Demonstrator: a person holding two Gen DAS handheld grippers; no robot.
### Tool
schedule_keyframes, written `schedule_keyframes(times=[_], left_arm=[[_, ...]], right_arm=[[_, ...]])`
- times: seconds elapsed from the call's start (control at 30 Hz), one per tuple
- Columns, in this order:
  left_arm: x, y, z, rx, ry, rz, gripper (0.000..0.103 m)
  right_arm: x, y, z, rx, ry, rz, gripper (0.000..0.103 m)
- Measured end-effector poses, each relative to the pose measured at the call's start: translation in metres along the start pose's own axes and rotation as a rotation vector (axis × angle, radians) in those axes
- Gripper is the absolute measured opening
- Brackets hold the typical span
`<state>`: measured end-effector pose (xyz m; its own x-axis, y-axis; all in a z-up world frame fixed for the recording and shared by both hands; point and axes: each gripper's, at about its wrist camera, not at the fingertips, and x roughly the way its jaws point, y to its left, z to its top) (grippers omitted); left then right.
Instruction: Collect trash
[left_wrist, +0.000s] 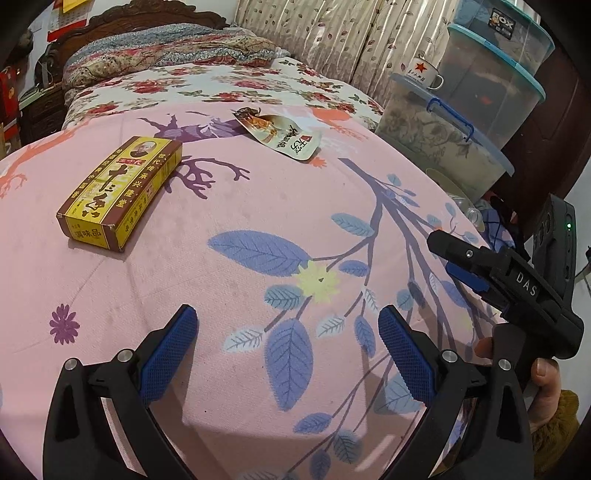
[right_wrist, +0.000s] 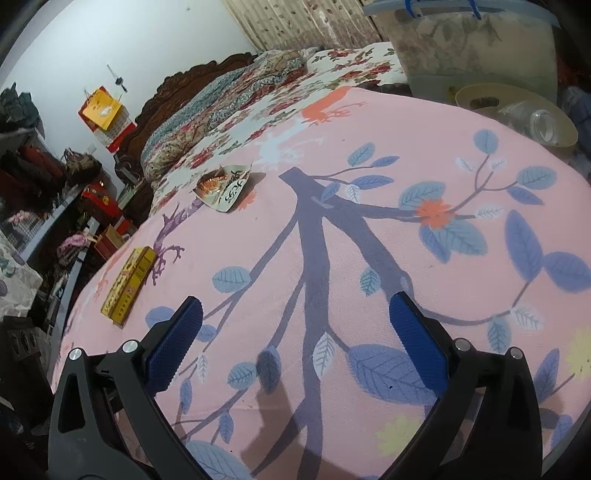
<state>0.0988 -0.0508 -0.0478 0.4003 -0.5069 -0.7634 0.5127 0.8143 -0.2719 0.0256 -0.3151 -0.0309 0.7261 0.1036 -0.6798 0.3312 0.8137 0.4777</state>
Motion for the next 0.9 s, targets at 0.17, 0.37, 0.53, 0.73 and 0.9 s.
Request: schedule_keyframes(times=[0.17,0.37,0.53,0.73,0.9], left_arm=[[-0.0002,-0.0007,-0.0005,-0.001,0.000,-0.002,0.094],[-0.0013,-0.0014,-0.0016,0.006,0.002,-0.003,0.094],[-0.0015,-0.0024,-0.0021,0.009,0.002,0.001,0.094],[-0.0028,-0.0022,-0.0025,0.008,-0.001,0.000,0.094],[-0.0038,-0.0009,-0.0029,0.003,-0.005,-0.005,0.094]], right_arm=[[0.0001,-0.0020,0.0002,0.007,-0.001,0.002,0.100],[-0.0003,-0.0008,-0.0003,0.004,0.001,0.003,0.100],[0.0001,0.0007,-0.0006,0.003,0.001,0.003,0.100],[0.0001,0.0005,-0.0005,0.004,0.001,0.004,0.100],[0.0001,0.0005,-0.0007,0.006,-0.002,0.009,0.100]])
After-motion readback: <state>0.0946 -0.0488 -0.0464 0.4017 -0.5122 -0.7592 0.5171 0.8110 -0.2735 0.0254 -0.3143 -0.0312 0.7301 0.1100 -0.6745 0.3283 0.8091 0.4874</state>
